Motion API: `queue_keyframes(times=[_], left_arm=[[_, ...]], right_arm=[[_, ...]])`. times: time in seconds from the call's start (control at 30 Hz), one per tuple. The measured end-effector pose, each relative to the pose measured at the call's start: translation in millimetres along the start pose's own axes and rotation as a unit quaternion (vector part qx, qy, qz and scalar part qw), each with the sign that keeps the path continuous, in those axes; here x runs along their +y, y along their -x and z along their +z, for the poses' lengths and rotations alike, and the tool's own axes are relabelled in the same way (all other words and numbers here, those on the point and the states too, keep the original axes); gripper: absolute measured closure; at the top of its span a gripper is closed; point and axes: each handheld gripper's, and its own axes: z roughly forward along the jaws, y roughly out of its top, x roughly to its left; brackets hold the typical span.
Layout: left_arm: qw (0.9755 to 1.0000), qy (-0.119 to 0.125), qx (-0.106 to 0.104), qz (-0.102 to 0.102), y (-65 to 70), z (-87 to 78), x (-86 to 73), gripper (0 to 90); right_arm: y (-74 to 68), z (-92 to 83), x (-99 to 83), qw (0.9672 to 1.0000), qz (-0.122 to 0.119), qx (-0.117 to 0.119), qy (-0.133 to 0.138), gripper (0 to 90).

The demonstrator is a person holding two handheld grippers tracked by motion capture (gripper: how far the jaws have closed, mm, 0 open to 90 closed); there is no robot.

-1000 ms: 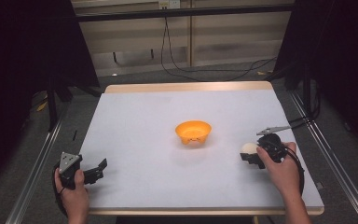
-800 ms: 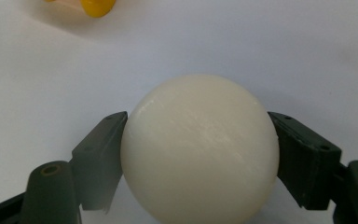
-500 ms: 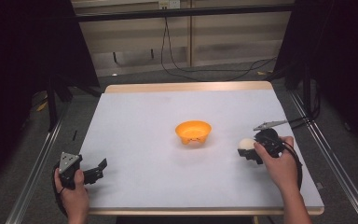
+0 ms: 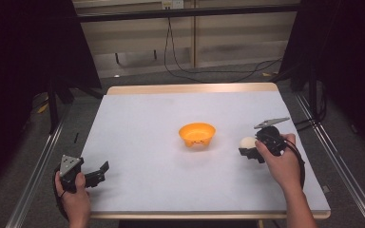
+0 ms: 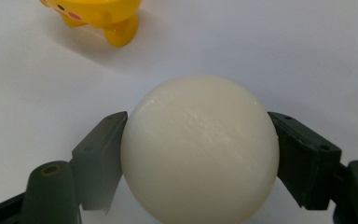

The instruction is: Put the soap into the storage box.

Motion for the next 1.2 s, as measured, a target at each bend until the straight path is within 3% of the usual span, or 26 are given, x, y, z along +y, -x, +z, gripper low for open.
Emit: queue_keyframes(times=[1.2], left_arm=[[1.0,0.001,-0.001,-0.001,-0.1,-0.2,-0.1,0.0]], right_arm=[[-26.5,16.5,50.7,0.999,-0.033,0.03,0.006,24.1]])
